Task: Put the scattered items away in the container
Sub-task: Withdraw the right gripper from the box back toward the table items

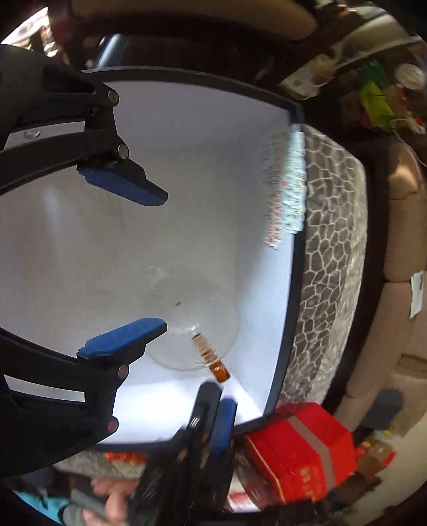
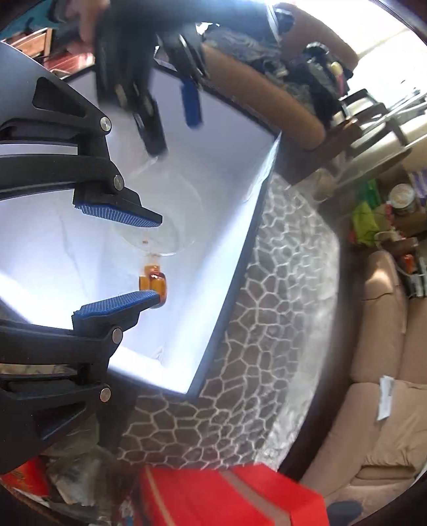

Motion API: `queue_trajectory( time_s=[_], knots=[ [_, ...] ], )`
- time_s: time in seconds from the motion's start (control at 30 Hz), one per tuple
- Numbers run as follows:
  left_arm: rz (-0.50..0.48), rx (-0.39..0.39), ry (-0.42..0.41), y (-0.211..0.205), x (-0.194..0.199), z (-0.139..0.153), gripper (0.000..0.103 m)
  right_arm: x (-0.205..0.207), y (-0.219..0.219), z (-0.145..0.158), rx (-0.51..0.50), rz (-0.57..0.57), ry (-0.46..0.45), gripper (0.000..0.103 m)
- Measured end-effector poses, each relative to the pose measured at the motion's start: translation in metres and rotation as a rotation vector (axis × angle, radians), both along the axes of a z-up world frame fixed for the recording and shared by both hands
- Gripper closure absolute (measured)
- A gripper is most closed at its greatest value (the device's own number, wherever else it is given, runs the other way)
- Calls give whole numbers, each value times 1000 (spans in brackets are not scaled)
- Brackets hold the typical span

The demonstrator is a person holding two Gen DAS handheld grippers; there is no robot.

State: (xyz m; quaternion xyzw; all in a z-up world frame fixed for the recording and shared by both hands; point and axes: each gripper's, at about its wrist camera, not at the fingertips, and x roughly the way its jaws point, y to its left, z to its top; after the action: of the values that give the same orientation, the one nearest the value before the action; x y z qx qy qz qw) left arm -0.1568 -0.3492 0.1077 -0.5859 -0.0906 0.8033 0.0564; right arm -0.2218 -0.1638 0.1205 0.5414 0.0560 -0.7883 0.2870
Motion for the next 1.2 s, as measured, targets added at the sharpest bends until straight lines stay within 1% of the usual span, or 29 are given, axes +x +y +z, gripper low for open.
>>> queue_trajectory(
  time_s=[0.07,0.13,0.2,0.23,0.27,0.33,0.37,0.4,0.43,0.47,0.5,0.67,0.7,0.77,0.83,0.93,1.07,1.1,1.17,1.2],
  knots=[
    [15,42,-10,-5,5,-6,36,-9,-3,-9,-5,-10,-19,62],
    [34,112,-42,-8,4,-16,36,-14,-4,-14,-1,-9,-27,62],
    [53,186,-68,-7,-1,-26,36,-17,-7,-18,28,2,-18,63],
    [60,206,-76,-5,-5,-31,36,-16,-8,-18,42,9,-11,64],
    [72,218,-77,-4,-9,-34,36,-16,-8,-19,59,17,-8,65],
    [86,226,-89,0,-19,-41,36,-13,-10,-19,115,41,6,71],
    [84,222,-94,4,-24,-44,36,-11,-11,-19,155,53,27,71],
    [80,221,-97,7,-27,-47,36,-10,-12,-20,212,64,57,68],
    [76,223,-99,12,-32,-49,36,-9,-12,-21,264,76,85,63],
    [77,227,-99,16,-36,-50,37,-8,-12,-22,301,90,106,64],
    [76,222,-96,20,-40,-50,37,-8,-11,-23,316,100,112,69],
    [85,187,-99,35,-61,-57,35,-10,-5,-21,307,104,87,73],
    [86,194,-98,36,-65,-58,35,-11,-4,-21,302,98,74,76],
    [94,213,-98,37,-71,-60,35,-13,-1,-18,272,81,50,76],
    [85,217,-99,39,-77,-62,35,-8,6,-6,229,70,50,76],
    [67,197,-110,46,-86,-69,37,2,15,14,159,84,64,76],
    [56,221,-113,64,-95,-72,37,7,28,29,137,85,86,76],
    [52,210,-115,71,-97,-72,37,8,31,30,137,80,88,75],
    [39,146,-107,80,-98,-71,36,8,40,31,129,61,90,76],
    [40,142,-106,81,-100,-72,37,8,45,32,118,51,87,76]
  ],
)
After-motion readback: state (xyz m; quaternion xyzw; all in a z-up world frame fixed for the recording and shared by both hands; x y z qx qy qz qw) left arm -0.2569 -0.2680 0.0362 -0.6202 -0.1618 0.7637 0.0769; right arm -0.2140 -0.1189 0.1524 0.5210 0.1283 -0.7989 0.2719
